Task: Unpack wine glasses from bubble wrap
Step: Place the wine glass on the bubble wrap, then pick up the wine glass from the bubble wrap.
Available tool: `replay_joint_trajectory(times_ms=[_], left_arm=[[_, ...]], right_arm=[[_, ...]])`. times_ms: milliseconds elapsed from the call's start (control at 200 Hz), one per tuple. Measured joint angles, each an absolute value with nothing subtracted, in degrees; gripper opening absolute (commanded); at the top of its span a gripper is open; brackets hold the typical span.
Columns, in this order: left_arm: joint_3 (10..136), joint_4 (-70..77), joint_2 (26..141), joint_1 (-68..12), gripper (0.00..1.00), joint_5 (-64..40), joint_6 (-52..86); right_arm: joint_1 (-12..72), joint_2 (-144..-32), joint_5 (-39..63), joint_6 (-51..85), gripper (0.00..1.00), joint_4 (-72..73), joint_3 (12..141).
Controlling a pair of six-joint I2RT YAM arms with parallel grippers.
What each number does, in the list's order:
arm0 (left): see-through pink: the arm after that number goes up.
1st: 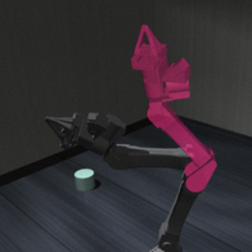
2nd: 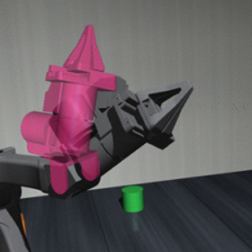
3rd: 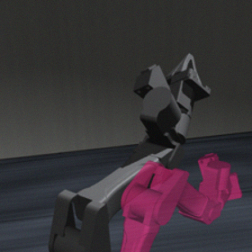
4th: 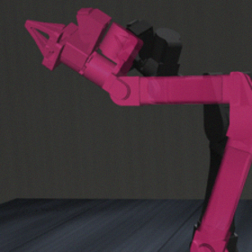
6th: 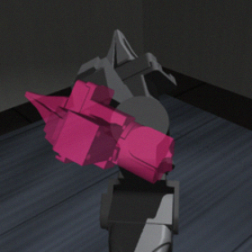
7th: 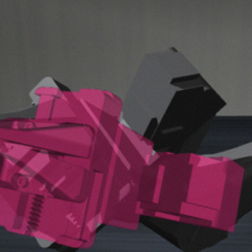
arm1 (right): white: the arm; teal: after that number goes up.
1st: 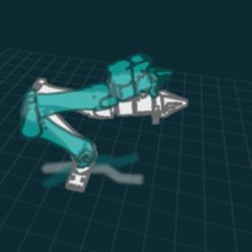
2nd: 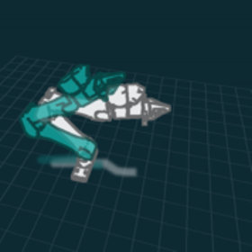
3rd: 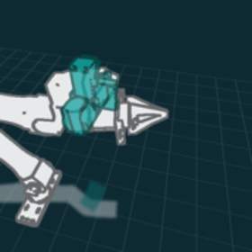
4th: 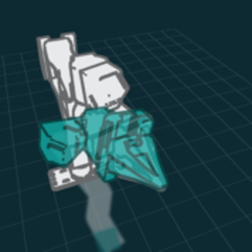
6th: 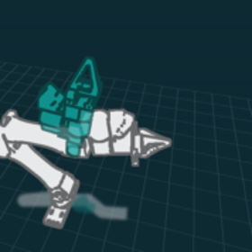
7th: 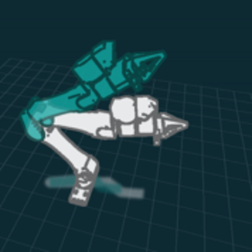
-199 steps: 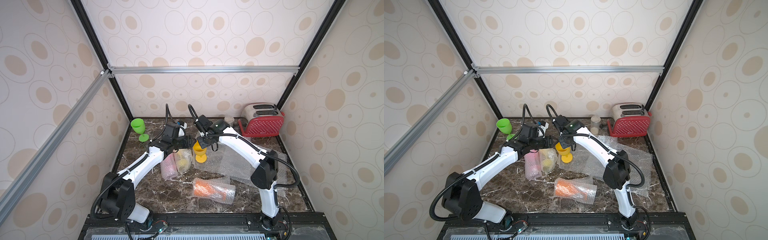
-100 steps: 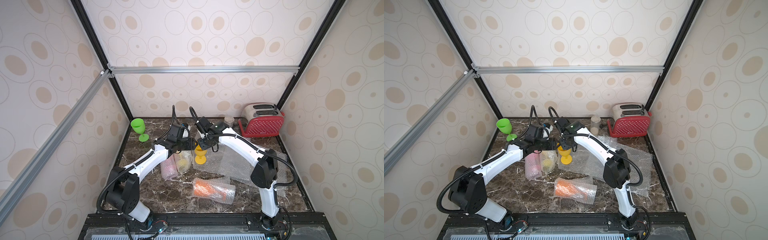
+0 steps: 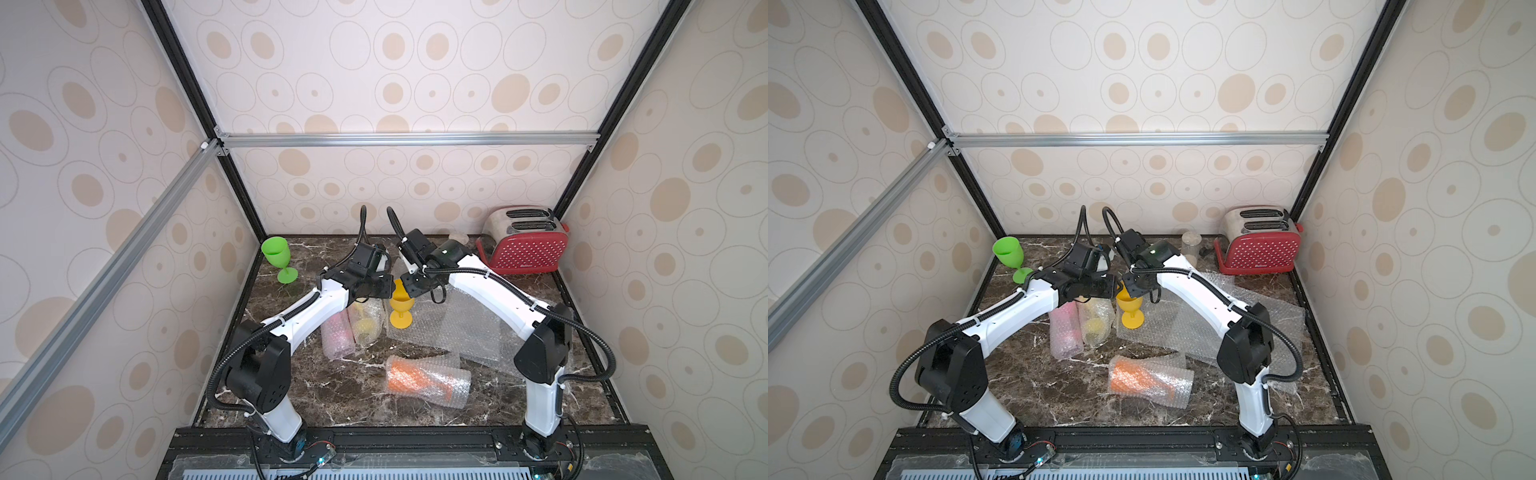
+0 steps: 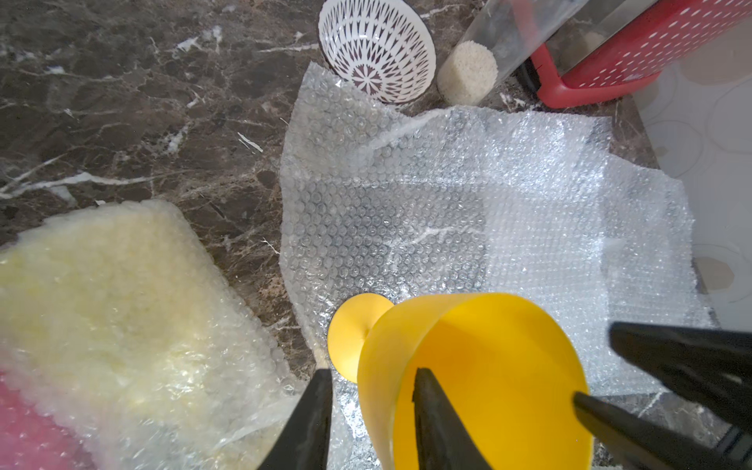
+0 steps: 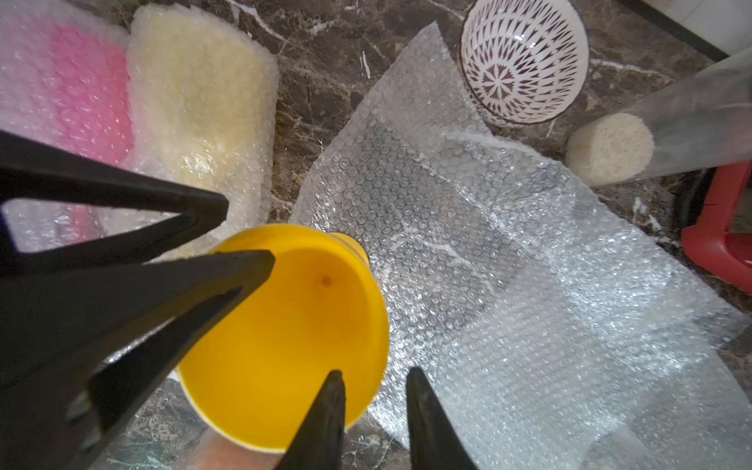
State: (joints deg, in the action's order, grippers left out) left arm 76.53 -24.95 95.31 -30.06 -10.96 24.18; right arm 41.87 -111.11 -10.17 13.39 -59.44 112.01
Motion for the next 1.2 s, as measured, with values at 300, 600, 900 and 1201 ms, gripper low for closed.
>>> replay_joint_trajectory(times_ms=[300,600,900,1201], left_arm=[[81.8,-29.6,97.9,-32.0,0.16,-5.8,22.4],[84.3,-33.0,99.1,-32.8,0.09,-2.9,21.3],[85.9,-35.1,99.3,-33.1,0.01,-1.9,20.5],[92.7,-40.1,99.3,-33.0,0.0,1.3,19.2]], right_arm=[[39.8,-105.1,-10.7,13.3,0.28,-57.0,104.1],[38.5,-104.1,-10.3,13.4,0.27,-55.0,99.0],[38.0,-102.0,-9.7,13.4,0.27,-53.5,96.7],[36.9,-100.4,-9.0,13.4,0.27,-52.2,93.9]])
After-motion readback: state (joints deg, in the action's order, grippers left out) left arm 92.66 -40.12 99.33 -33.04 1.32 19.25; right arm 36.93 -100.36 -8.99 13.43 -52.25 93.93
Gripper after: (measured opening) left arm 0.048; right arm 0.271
